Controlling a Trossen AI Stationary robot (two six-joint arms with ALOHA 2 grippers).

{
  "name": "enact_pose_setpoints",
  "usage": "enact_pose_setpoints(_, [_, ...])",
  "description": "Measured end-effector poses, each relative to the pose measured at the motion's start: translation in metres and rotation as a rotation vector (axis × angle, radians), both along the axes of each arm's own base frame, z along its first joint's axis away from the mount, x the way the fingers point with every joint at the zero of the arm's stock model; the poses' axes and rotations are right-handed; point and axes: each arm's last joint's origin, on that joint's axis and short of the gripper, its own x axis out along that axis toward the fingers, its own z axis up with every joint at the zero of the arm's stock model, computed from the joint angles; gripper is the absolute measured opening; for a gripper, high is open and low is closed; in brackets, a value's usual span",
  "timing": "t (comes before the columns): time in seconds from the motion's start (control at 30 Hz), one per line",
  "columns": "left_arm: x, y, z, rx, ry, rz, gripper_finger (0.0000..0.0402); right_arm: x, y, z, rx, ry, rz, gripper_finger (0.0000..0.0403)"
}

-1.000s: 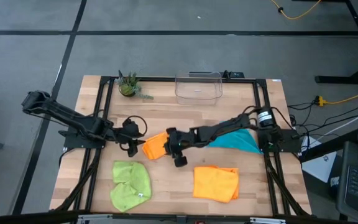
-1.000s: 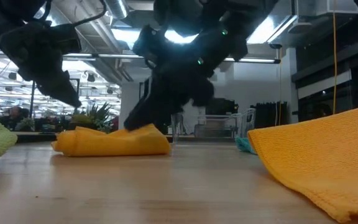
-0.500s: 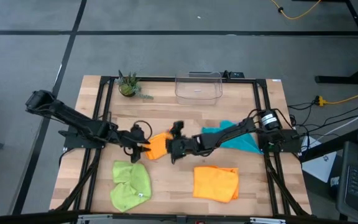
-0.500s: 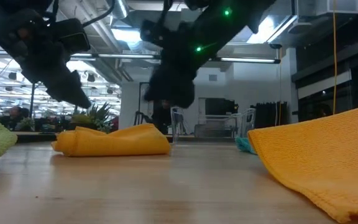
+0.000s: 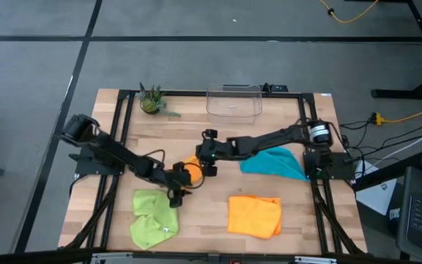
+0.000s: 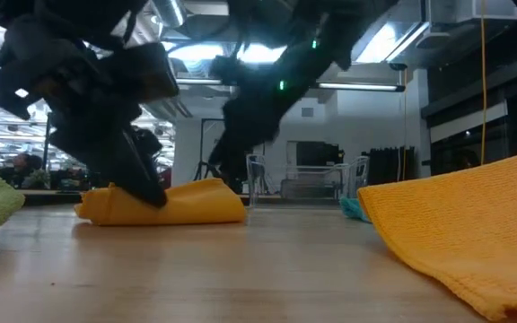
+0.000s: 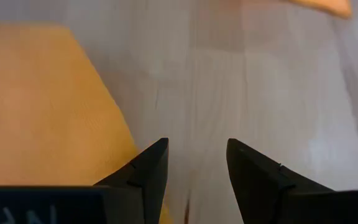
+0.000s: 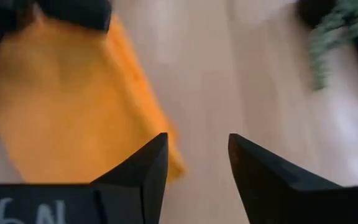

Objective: Fold microfiber towels
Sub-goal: Fold the top orange towel on the table

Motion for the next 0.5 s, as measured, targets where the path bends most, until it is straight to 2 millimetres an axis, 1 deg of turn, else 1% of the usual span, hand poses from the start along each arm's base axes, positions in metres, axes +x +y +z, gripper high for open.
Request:
enact_pose_setpoints(0.1, [-0.002, 0.0, -0.009, -0.012, 0.077, 0.02, 0.0155, 0.005, 0.0, -0.012, 0.023, -0.007, 0.025, 0.0171])
enact_pose_setpoints(0.2, [-0.007, 0.002, -0.01, -0.004, 0.141, 0.054, 0.0155, 0.005, 0.0, -0.02, 0.029, 0.027, 0.03, 0.0171])
enact_pose_setpoints(0.33, [-0.015, 0.006, -0.007, 0.041, 0.196, 0.054, 0.0155, 0.002, 0.002, -0.025, 0.094, 0.079, 0.074, 0.0171])
enact_pose_setpoints(0.5, [-0.025, 0.018, 0.001, 0.117, 0.256, 0.044, 0.0155, 0.0, 0.015, -0.026, 0.217, 0.099, 0.161, 0.0171])
